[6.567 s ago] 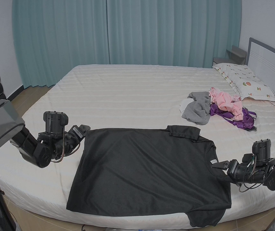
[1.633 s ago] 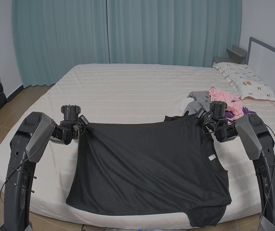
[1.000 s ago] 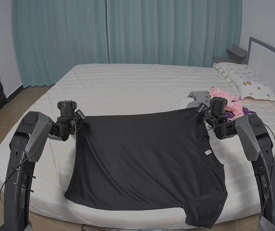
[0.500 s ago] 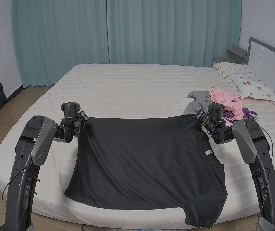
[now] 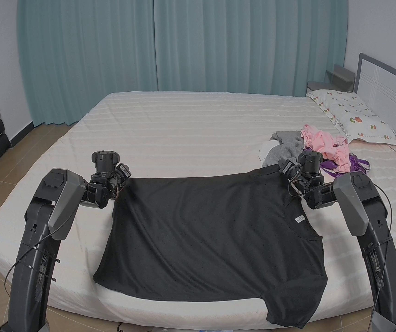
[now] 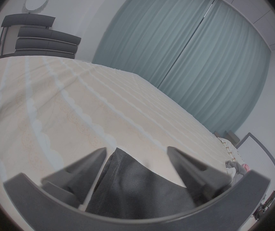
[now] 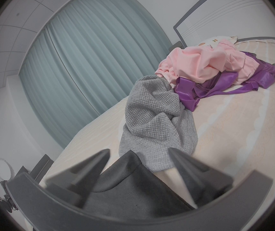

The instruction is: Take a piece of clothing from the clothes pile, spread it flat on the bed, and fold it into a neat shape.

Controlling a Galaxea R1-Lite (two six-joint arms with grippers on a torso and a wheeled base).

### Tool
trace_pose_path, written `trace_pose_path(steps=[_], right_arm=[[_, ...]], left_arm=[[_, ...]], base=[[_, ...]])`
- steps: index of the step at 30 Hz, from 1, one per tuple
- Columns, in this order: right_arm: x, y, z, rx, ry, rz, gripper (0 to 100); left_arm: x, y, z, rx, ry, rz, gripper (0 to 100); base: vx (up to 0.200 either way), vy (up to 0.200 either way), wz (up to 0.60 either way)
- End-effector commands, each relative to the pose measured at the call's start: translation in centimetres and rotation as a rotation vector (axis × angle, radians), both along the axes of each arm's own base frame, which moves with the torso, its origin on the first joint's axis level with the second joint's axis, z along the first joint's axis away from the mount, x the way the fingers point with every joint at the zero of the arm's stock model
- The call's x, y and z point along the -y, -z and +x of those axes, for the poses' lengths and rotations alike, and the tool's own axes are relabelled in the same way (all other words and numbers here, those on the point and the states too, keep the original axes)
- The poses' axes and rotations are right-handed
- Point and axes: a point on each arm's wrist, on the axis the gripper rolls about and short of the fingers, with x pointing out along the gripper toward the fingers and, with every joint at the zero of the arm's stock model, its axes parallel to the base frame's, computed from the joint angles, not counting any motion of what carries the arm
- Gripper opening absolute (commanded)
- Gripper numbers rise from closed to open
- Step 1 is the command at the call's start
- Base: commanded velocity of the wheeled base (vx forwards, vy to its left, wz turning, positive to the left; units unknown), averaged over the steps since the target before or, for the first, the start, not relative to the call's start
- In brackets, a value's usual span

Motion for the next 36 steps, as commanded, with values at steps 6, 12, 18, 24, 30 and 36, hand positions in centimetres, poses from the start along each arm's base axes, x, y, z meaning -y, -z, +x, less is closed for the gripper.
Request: trace_pose_path(steps=[6, 12, 18, 24, 30, 36], right_arm=[[1.3, -4.1, -1.3, 0.022, 0.022, 0.02, 100], [1.7, -7.3, -6.2, -0.031, -0.014, 0.081, 100], [1.6, -8.3, -14.7, -0.125, -0.142, 0.151, 100], [1.1, -8.1, -21.1, -0.202, -0.196, 0.16, 100], [-0.1, -8.1, -27.5, -0.312, -0.25, 0.156, 100], [-0.5, -6.9, -31.0, -0.417, -0.264, 0.178, 100]], left_arm=[[-1.0, -1.9, -1.0, -0.009, -0.033, 0.002, 100], [-2.0, -5.9, -5.2, -0.063, -0.007, -0.024, 100], [-2.3, -8.4, -12.4, -0.142, 0.049, -0.094, 100], [-2.2, -8.9, -18.3, -0.182, 0.084, -0.131, 100], [-1.0, -8.6, -24.8, -0.231, 0.109, -0.14, 100], [-0.1, -7.5, -28.7, -0.32, 0.128, -0.175, 100]], base=[[0.0, 0.0, 0.0], [0.0, 0.0, 0.0], [0.0, 0.0, 0.0], [0.0, 0.0, 0.0], [0.0, 0.0, 0.0], [0.0, 0.0, 0.0]])
